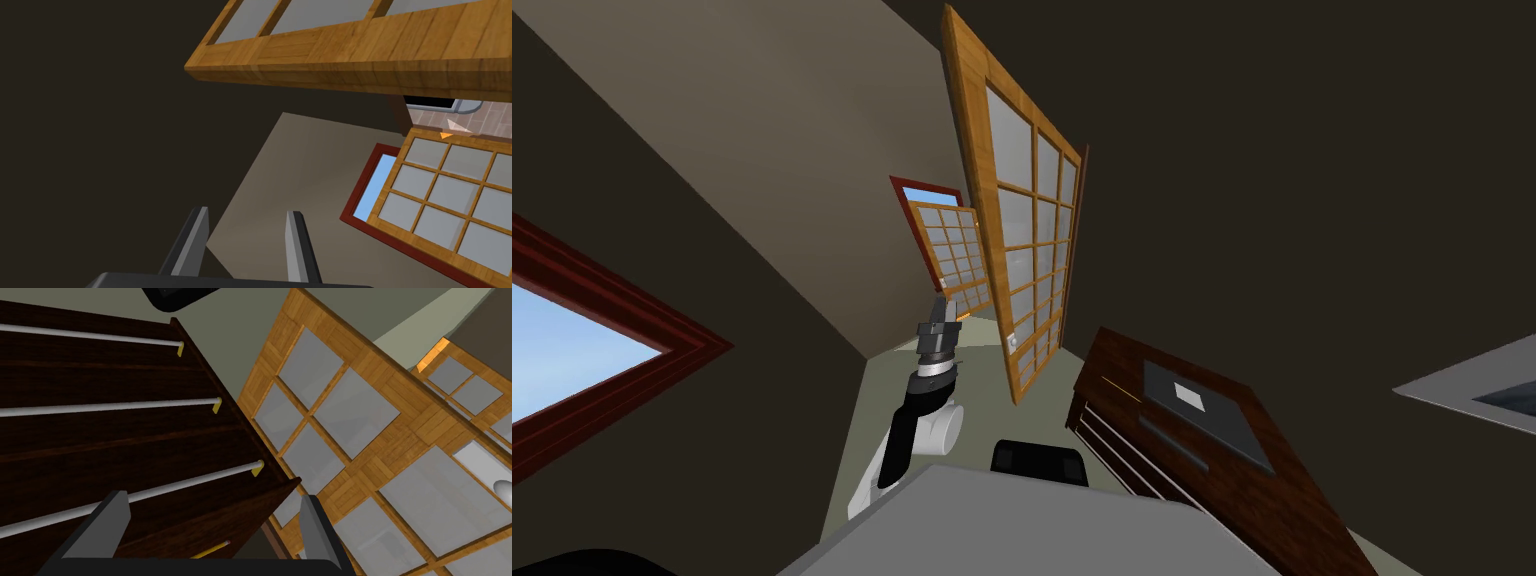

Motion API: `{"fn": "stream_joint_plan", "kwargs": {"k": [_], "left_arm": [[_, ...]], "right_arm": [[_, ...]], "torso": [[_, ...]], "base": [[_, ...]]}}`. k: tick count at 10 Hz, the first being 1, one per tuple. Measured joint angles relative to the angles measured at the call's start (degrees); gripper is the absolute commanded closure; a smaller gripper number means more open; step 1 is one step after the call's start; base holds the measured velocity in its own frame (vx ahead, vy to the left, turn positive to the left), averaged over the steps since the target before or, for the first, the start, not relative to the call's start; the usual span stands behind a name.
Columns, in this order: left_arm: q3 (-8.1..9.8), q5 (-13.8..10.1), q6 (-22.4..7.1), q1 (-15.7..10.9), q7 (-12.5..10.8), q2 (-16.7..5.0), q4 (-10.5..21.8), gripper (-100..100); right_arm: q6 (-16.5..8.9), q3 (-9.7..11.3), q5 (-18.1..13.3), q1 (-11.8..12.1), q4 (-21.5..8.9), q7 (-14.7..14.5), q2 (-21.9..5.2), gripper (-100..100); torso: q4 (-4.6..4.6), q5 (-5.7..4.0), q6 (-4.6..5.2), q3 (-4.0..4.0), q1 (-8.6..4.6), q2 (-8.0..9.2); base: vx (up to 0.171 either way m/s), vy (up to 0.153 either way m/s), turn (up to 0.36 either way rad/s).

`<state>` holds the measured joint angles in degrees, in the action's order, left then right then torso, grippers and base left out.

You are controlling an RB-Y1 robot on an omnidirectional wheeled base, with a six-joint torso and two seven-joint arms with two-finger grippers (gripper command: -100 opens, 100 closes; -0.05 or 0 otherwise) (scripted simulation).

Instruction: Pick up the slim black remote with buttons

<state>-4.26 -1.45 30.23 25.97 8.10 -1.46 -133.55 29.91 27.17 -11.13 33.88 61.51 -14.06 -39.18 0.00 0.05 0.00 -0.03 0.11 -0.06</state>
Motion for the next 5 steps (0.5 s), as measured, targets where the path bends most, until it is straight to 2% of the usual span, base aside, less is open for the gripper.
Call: {"fn": "stream_joint_plan", "kwargs": {"k": [1,3,5], "left_arm": [[0.00,0.0,0.0,0.0,0.0,0.0,0.0,0],[0.00,0.0,0.0,0.0,0.0,0.0,0.0,0],[0.00,0.0,0.0,0.0,0.0,0.0,0.0,0]], "right_arm": [[-0.5,0.6,-0.2,0.0,-0.8,0.0,-1.3,-100],[-0.7,1.5,-0.9,-0.8,-4.2,-1.5,-1.0,-100],[-0.6,2.9,-1.6,-1.4,-7.6,-2.8,-2.3,-100]], "torso": [[0.00,0.00,0.03,0.00,-0.04,0.01],[0.01,-0.02,-0.01,0.03,-0.06,0.04],[0.00,-0.01,0.00,-0.01,-0.07,-0.02]], "base": [[0.017,0.008,-0.002],[0.032,0.018,0.165],[0.047,0.015,0.161]]}}
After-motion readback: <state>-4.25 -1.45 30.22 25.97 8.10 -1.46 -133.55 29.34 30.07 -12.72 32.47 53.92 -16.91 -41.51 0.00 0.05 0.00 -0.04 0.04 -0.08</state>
